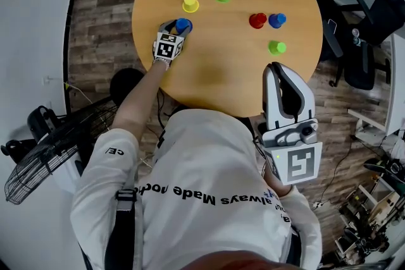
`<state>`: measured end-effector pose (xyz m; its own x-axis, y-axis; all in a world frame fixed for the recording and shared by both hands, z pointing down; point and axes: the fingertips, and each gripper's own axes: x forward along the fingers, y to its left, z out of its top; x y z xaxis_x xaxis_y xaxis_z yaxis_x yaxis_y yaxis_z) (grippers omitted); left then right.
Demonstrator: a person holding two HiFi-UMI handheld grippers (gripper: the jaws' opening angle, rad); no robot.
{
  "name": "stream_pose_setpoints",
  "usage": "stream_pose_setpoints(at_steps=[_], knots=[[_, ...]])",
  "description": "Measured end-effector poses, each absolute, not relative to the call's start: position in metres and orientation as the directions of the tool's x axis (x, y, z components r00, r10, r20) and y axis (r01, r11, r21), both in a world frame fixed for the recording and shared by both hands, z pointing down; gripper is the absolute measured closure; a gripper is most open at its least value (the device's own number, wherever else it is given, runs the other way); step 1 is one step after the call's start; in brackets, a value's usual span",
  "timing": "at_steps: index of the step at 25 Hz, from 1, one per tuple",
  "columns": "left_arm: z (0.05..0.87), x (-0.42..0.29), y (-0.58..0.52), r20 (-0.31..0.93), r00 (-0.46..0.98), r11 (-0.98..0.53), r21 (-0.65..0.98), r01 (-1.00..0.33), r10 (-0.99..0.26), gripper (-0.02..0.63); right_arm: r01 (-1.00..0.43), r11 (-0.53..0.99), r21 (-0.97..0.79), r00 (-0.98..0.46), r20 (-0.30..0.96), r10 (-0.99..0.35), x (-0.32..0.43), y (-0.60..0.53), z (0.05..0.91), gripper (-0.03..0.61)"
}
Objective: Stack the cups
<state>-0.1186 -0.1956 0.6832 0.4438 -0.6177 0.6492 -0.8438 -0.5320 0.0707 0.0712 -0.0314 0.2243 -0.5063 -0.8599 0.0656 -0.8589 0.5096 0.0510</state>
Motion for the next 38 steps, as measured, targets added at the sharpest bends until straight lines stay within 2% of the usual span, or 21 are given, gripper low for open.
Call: stream_pose_setpoints(at_steps=[21, 38], knots=[[0.666, -0.027, -0.133, 0.608, 0.608, -0.723, 0.079, -0.686, -0.511, 0.368, -0.856, 0.512, 0.064, -0.509, 0.059, -0.859, 0.074, -0.023, 0.220, 0.535], [0.679, 0.012, -0.105, 0.634, 0.639, -0.800, 0.051, -0.597, -0.436, 0.367, -0.863, 0.502, 0.055, -0.499, 0.062, -0.864, 0.077, -0.023, 0.223, 0.537]])
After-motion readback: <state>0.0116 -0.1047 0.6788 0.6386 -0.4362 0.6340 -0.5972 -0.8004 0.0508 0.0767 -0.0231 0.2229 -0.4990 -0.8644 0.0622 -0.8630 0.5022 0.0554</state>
